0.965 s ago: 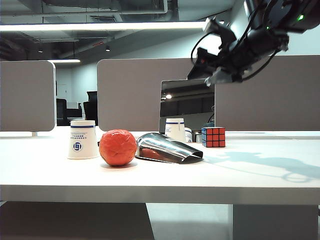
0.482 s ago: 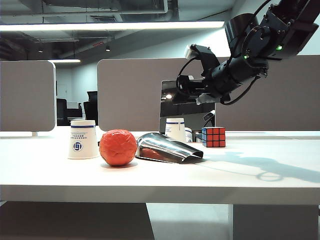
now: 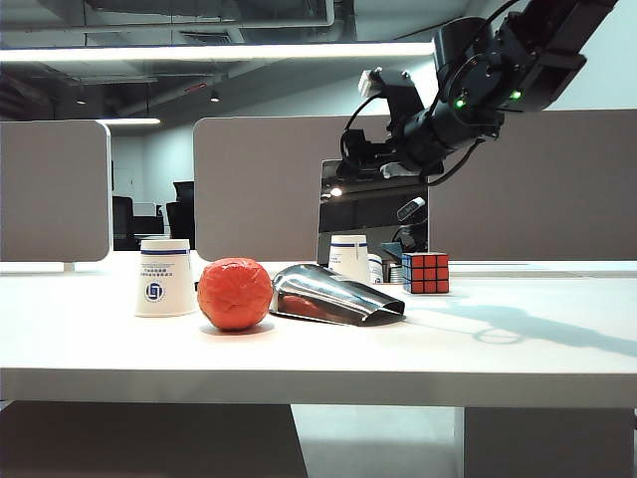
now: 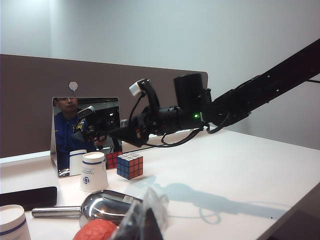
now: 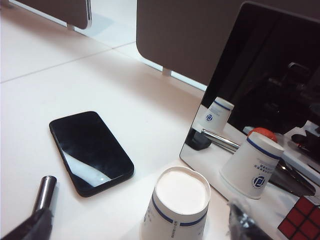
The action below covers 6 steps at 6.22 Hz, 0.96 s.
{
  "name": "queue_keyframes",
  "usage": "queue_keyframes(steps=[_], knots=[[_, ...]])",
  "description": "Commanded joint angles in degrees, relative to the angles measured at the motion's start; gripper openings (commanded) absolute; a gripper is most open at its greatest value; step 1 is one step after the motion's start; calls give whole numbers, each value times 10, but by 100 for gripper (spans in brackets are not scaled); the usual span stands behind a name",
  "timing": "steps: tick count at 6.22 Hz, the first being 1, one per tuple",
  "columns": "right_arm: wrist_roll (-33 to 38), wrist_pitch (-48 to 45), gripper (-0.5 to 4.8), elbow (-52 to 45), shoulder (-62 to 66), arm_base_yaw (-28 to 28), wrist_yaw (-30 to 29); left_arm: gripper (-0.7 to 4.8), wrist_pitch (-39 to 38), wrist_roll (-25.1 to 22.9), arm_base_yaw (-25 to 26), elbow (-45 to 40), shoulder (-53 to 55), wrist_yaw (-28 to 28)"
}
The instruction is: Carefully pick up the cup on the right and stack it on top of the cup on the left.
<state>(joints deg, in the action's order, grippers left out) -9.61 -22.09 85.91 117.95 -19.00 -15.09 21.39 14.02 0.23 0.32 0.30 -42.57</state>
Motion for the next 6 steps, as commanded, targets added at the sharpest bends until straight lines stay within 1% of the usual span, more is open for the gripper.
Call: queue_keyframes(steps=[1,4,6], knots=[[-11,-50,479,28,43,0,11,-5,1,2,0,1,0,-1],[-11,-66,479,29,68,0,14,-5,1,2,0,1,0,-1],[-3,-90,479,49,112,0,-3,-5,1,2,0,1,0,-1]])
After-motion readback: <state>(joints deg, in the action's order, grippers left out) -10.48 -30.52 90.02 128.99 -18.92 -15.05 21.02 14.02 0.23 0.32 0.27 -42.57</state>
